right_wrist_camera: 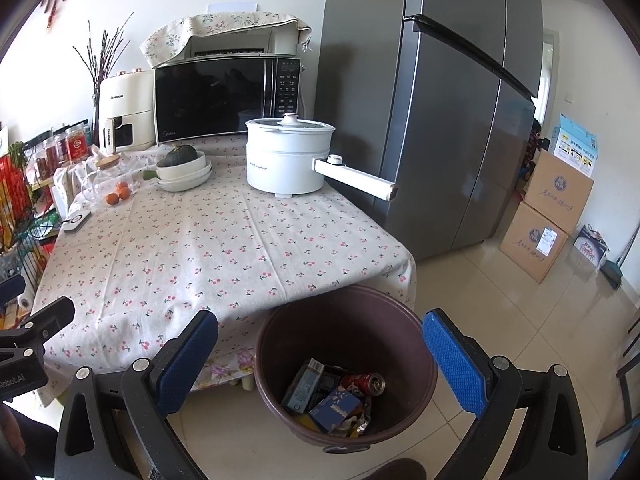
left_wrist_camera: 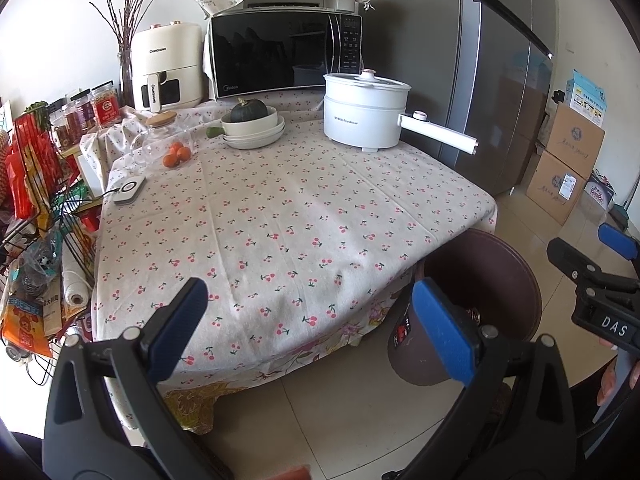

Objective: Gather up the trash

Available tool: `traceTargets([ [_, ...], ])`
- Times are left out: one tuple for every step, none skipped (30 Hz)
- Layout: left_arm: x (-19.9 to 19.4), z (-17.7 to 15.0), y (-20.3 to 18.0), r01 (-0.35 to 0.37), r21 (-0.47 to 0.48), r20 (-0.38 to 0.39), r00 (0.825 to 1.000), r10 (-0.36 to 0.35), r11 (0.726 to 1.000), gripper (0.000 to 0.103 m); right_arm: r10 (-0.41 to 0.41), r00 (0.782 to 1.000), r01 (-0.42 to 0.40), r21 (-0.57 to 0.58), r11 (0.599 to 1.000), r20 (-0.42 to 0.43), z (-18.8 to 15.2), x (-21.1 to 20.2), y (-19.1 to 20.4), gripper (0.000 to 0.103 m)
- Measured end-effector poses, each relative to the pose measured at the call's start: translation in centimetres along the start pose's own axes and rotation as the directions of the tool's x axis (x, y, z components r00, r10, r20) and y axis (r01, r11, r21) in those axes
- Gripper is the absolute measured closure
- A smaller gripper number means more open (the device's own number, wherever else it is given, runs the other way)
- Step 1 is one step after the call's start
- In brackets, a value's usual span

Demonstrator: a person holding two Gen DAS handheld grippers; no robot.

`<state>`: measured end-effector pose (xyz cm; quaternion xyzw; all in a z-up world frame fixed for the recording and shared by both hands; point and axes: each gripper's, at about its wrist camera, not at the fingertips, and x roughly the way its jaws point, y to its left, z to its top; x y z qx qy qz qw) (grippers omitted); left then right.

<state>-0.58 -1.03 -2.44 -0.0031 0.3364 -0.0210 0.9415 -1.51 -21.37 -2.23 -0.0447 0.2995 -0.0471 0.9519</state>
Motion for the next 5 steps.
traceTargets([
  [0.03, 0.06, 0.01, 0.003, 0.000, -0.001, 1.000, -0.003, 1.000, 0.001, 0.000, 1.000, 0.000, -0.001, 1.000, 0.001, 0.00, -0.06, 0.03, 0.000],
  [0.06, 0.15, 0.04, 0.006, 0.000, -0.002, 1.000, -0.006, 1.000, 0.001, -0.002, 1.000, 0.002, -0.002, 1.000, 0.002, 0.02, -0.07, 0.05, 0.000],
  [0.11, 0.23, 0.06, 0.008, 0.000, -0.005, 1.000, -0.008, 1.000, 0.001, -0.002, 1.000, 0.002, -0.004, 1.000, 0.004, 0.06, -0.07, 0.08, 0.000],
  [0.19, 0.33, 0.07, 0.010, 0.000, -0.009, 1.000, -0.010, 1.000, 0.001, -0.002, 1.000, 0.002, -0.005, 1.000, 0.006, 0.07, -0.09, 0.17, 0.000],
  [0.29, 0.50, 0.15, 0.014, -0.001, -0.016, 1.000, -0.014, 1.000, 0.001, 0.004, 1.000, -0.004, -0.007, 1.000, 0.008, 0.08, -0.11, 0.24, 0.000],
])
